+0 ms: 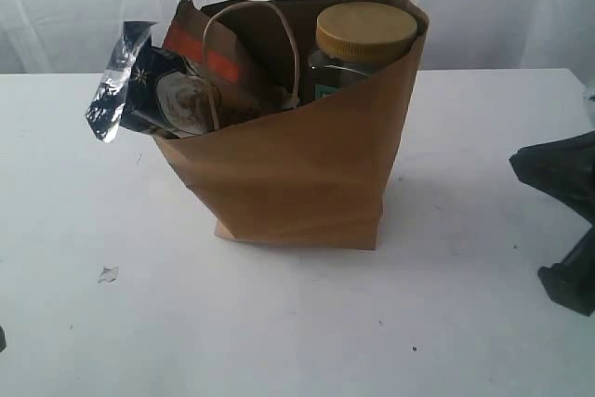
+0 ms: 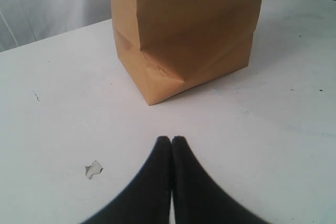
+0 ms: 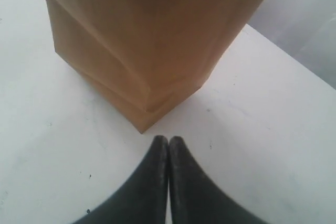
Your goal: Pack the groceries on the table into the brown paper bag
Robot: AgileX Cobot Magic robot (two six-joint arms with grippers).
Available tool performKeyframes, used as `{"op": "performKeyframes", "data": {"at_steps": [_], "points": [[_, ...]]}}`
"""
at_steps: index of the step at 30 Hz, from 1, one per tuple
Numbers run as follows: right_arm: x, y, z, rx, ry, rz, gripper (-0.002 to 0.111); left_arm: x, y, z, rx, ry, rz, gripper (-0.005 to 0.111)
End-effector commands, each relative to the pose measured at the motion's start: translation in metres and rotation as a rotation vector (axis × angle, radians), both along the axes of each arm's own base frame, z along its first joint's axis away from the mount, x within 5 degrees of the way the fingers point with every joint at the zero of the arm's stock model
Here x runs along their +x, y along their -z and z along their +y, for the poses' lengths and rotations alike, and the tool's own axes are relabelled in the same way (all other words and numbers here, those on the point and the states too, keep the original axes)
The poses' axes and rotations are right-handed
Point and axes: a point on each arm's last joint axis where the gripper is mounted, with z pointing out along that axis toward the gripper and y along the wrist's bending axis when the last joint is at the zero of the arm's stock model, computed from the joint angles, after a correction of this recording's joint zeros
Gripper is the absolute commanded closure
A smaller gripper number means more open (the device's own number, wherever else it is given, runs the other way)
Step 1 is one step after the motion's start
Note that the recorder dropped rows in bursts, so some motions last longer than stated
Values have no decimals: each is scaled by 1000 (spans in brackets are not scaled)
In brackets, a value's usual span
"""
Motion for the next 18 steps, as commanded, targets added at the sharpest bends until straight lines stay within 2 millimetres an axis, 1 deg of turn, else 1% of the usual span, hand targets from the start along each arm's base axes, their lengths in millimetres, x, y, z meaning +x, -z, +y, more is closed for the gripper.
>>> {"op": "performKeyframes", "data": {"at_steps": [1,4,6,11,18], "points": [[-6,1,-6,35,20,-101,108,0,0,0,-10,1,1,107],[-11,8,-12,36,35,-242,108,0,0,0,-10,1,1,107],[-17,18,-16,13,36,-312,108,0,0,0,-10,1,1,107],[-34,50,-24,-10,33,-284,108,0,0,0,-10,1,1,107],[-55,83,-36,15,67,-336,108,0,0,0,-10,1,1,107]]}}
